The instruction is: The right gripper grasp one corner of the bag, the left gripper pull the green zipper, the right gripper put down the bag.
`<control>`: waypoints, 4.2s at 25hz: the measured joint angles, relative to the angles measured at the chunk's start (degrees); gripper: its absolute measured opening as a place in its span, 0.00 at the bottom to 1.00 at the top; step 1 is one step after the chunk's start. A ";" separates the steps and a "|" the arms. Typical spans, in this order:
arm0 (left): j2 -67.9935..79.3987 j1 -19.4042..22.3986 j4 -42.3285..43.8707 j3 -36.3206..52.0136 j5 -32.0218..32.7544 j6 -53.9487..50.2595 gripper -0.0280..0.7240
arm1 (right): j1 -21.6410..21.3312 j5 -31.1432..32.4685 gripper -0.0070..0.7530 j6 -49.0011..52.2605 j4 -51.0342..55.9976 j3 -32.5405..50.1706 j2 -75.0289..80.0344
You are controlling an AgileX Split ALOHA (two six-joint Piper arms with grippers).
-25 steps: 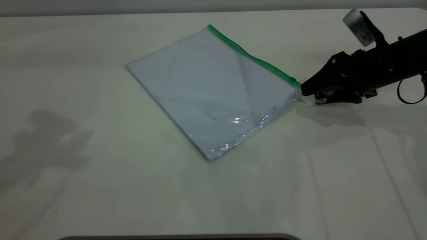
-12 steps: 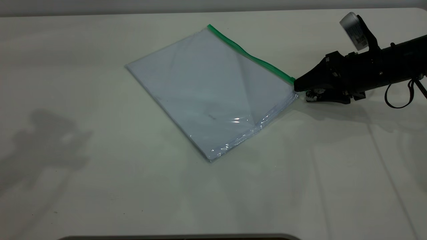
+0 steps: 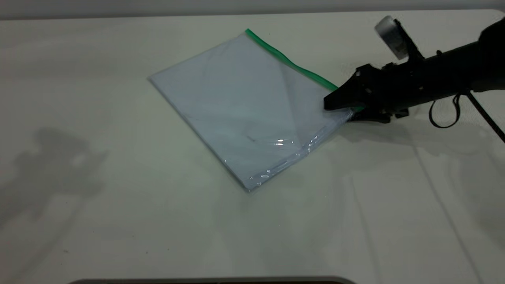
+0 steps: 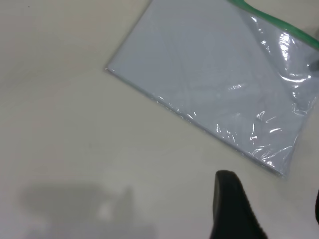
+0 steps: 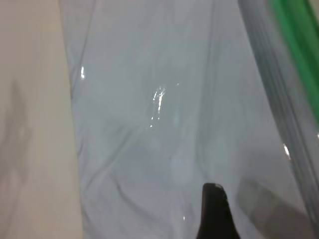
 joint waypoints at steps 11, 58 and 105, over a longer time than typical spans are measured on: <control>1.56 0.00 -0.06 0.00 -1.94 -0.13 0.66 | 0.19 -0.71 0.36 -1.87 1.24 0.00 0.18; 58.47 -25.61 -12.32 -50.18 3.28 37.17 0.65 | 9.75 6.41 0.06 9.63 -39.84 -24.32 -3.20; 66.12 -26.60 -20.23 -52.20 5.45 43.93 0.47 | 11.48 9.66 0.06 9.58 -40.91 -25.73 -3.20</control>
